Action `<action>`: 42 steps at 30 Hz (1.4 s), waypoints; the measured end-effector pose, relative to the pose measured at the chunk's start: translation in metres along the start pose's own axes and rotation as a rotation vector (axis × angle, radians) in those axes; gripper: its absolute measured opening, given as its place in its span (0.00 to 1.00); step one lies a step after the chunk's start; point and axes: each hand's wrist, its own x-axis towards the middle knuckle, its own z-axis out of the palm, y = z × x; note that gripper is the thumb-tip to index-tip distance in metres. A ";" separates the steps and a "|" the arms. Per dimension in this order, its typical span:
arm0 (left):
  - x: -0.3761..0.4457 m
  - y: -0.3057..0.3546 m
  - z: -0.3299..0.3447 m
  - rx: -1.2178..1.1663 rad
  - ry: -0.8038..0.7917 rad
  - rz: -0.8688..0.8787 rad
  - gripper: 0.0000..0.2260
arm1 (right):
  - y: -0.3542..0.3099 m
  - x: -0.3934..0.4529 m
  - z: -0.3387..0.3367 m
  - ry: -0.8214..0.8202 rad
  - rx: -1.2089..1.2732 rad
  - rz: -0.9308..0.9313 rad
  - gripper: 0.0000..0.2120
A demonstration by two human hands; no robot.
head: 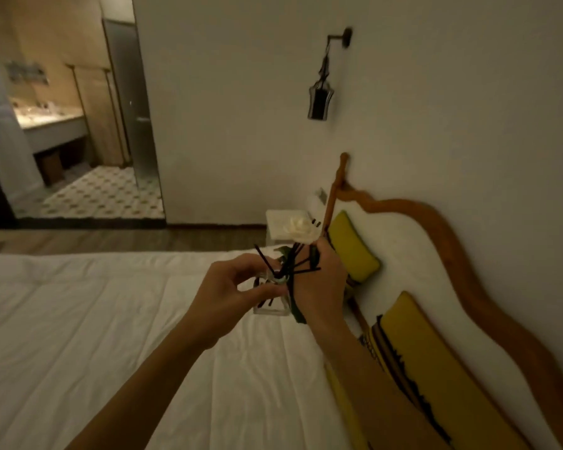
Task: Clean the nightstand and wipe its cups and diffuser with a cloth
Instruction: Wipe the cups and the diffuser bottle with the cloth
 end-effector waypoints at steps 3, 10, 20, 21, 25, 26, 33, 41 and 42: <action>0.016 0.015 0.016 -0.075 -0.025 0.041 0.10 | -0.011 0.020 -0.020 0.095 0.017 -0.010 0.07; 0.046 0.033 0.053 -0.328 0.085 0.029 0.06 | -0.018 0.007 -0.050 0.040 0.416 0.086 0.10; 0.069 0.042 0.070 -0.453 0.059 -0.003 0.13 | -0.015 0.004 -0.048 0.111 -0.073 -0.315 0.24; 0.070 0.042 0.067 -0.469 0.063 -0.017 0.12 | -0.013 0.003 -0.046 0.112 -0.176 -0.379 0.26; 0.072 0.043 0.048 -0.464 0.021 -0.005 0.11 | -0.003 0.014 -0.044 0.050 -0.442 -0.705 0.22; 0.073 0.044 0.044 -0.456 0.007 -0.001 0.11 | -0.004 0.019 -0.044 0.028 -0.438 -0.724 0.21; 0.078 0.049 0.025 -0.438 0.016 0.047 0.11 | -0.032 0.037 -0.019 0.129 -0.048 -0.377 0.07; 0.082 0.045 0.006 -0.365 0.008 0.071 0.13 | -0.039 0.033 0.000 0.121 0.051 -0.385 0.05; 0.082 0.045 0.004 -0.346 0.005 0.072 0.14 | -0.042 0.037 0.000 0.115 0.131 -0.249 0.03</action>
